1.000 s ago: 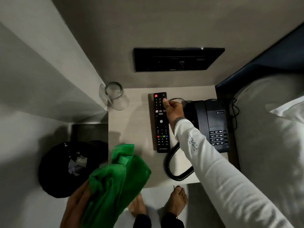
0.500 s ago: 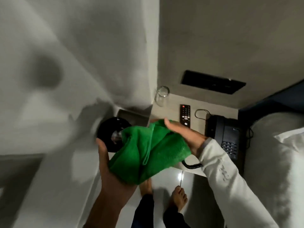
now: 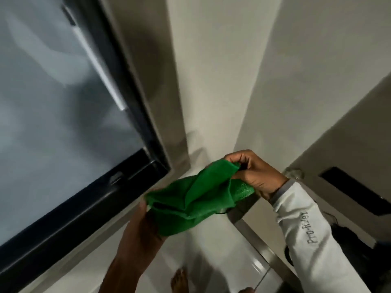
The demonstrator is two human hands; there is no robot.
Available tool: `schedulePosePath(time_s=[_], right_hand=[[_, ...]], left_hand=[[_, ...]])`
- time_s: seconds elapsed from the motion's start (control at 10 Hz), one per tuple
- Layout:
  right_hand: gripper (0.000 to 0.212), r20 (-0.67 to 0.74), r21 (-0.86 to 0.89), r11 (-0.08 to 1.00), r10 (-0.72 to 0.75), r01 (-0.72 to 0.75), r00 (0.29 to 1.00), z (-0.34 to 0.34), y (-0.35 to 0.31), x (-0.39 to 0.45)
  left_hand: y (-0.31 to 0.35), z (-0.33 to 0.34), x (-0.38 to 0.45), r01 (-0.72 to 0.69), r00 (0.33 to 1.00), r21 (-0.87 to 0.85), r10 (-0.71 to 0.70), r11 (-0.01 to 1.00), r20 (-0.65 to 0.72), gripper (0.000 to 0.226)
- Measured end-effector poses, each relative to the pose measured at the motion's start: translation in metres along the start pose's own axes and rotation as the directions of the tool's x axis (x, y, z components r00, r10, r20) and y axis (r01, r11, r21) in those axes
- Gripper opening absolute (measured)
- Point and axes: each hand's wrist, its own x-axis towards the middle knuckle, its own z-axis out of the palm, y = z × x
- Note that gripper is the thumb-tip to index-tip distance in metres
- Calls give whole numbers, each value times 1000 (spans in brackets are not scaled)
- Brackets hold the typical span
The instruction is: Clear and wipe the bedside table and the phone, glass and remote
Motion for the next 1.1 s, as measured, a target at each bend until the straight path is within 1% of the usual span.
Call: schedulePosePath(time_s=[0.1, 0.2, 0.3, 0.4, 0.5, 0.6, 0.7, 0.8, 0.9, 1.0, 1.1], right_hand=[[46, 8, 73, 996, 50, -50, 999, 49, 4, 24], [53, 62, 174, 982, 62, -72, 996, 94, 9, 40], [38, 45, 302, 946, 107, -116, 993, 128, 12, 58], [66, 109, 425, 863, 251, -273, 962, 153, 19, 75], [28, -62, 204, 942, 283, -265, 957, 179, 31, 107], [33, -242, -194, 965, 128, -177, 962, 194, 49, 145], [30, -277, -534, 833, -9, -146, 961, 206, 71, 169], [17, -248, -744, 657, -107, -119, 963, 205, 102, 185], [23, -212, -898, 409, -82, -161, 974, 205, 109, 184], [39, -135, -958, 262, -57, -116, 989, 202, 88, 166], [44, -52, -981, 191, -220, -10, 974, 177, 50, 129]], left_hand=[[31, -46, -10, 33, 998, -148, -25, 988, 60, 30], [57, -90, -19, -15, 998, -62, 18, 998, 54, 26], [75, -115, -18, -25, 1000, -68, 25, 997, 0, 39], [83, -127, -10, -97, 977, 182, 129, 979, -171, 31], [79, -144, 10, -132, 920, 408, 265, 903, -288, 31], [66, -153, 34, -165, 890, 528, 356, 833, -284, 34], [41, -155, 59, -175, 809, 842, 562, 511, -173, 35], [18, -155, 81, -195, 774, 977, 626, 88, 98, 32], [18, -151, 90, 6, 862, 918, 467, -397, 196, 30], [28, -131, 87, 104, 939, 798, 323, -594, 118, 22], [49, -84, 76, -122, 957, 819, 151, -561, 246, 30]])
